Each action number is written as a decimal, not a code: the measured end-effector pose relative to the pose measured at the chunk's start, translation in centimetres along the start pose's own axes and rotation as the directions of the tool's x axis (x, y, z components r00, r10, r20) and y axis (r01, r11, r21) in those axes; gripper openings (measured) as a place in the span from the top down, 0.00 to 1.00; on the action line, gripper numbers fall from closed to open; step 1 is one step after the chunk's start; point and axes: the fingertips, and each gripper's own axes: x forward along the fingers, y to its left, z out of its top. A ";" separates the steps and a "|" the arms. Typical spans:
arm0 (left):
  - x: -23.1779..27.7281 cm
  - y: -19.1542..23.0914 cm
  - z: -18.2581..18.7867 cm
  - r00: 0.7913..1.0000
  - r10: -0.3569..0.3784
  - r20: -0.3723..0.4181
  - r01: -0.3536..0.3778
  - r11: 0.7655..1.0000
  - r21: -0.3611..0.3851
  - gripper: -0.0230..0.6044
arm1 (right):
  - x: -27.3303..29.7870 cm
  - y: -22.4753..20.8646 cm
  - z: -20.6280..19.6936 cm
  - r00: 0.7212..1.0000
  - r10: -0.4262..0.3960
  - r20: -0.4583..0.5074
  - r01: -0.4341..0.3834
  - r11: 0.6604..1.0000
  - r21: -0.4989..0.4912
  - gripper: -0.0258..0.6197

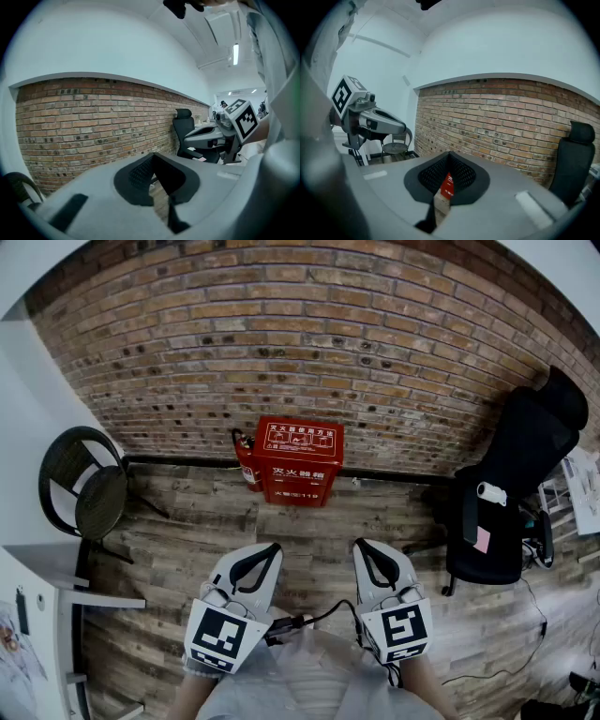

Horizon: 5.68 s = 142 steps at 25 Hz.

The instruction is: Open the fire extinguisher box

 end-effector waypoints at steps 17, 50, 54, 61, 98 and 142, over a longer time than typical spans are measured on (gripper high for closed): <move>0.2 -0.7 0.4 1.000 0.015 0.009 -0.015 1.000 0.002 0.97 | -0.6 -0.5 -0.4 1.000 0.002 0.004 -0.002 1.000 0.004 0.95; 8.8 6.5 0.8 0.999 -0.012 -0.034 0.013 1.000 0.017 0.97 | 8.0 -6.0 -1.7 0.997 -0.042 -0.070 0.047 0.996 0.071 0.95; 11.6 10.5 0.3 0.998 -0.017 -0.067 0.016 1.000 -0.006 0.97 | 12.3 -7.1 -1.2 0.995 -0.033 -0.092 0.041 0.996 0.077 0.95; 16.3 17.1 1.1 0.996 -0.049 -0.074 0.047 0.999 -0.021 0.97 | 20.0 -8.3 0.5 0.991 -0.031 -0.129 0.042 0.996 0.084 0.95; 26.1 24.9 -4.8 0.983 -0.022 -0.184 -0.002 0.991 -0.133 0.97 | 33.3 -10.7 -5.8 0.944 0.173 -0.280 -0.129 0.977 0.169 0.95; 40.4 25.2 -33.1 0.927 0.012 -0.374 -0.088 0.978 -0.187 0.97 | 46.3 -10.6 -31.9 0.887 0.315 -0.337 -0.105 0.849 0.518 0.95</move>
